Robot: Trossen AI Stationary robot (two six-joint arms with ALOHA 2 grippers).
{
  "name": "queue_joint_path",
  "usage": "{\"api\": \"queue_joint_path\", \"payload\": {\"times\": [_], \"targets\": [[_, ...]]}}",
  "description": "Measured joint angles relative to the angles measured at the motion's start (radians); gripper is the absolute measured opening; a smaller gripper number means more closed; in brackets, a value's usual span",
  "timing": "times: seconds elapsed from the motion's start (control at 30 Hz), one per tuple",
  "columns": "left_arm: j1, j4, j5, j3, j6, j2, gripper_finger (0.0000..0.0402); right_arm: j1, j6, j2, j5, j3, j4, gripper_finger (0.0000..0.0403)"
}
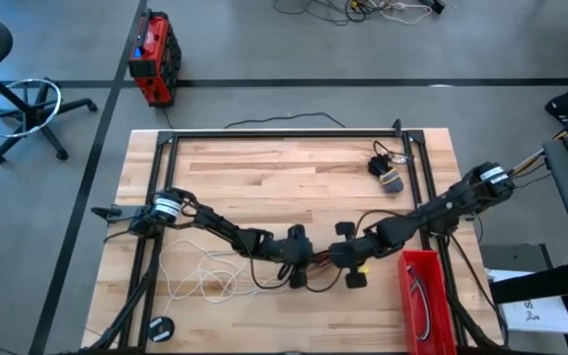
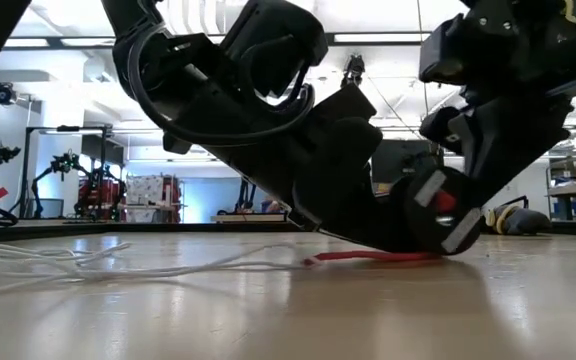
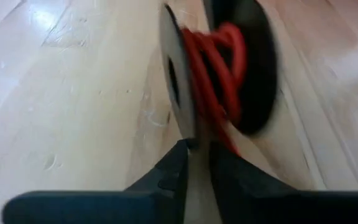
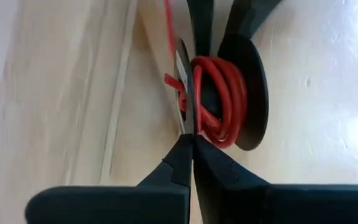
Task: Coil cords
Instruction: Coil the red wire onto the spool
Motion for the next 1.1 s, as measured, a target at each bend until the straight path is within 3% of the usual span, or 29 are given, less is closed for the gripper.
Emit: {"api": "queue_joint_path", "payload": {"times": [0.23, 0.47, 0.63, 0.87, 1.1], "targets": [[-0.004, 0.014, 0.004, 0.000, 0.061, -0.007, 0.0111, -0.004, -0.100, 0.000, -0.065, 0.100, -0.224, 0.0001], [0.014, 0.140, -0.008, 0.000, 0.061, -0.035, 0.0156, -0.005, -0.157, 0.000, -0.117, 0.104, -0.298, 0.0000], [0.021, 0.249, -0.029, 0.001, 0.050, -0.024, 0.0164, -0.013, -0.173, 0.009, -0.116, 0.103, -0.299, 0.0000], [0.027, 0.265, -0.056, 0.086, -0.064, 0.087, 0.0122, -0.016, -0.139, 0.035, -0.106, 0.102, -0.282, 0.0000], [0.026, 0.242, -0.021, 0.131, -0.069, 0.127, 0.0017, -0.012, -0.069, 0.028, -0.108, 0.101, -0.296, 0.0000]]}}
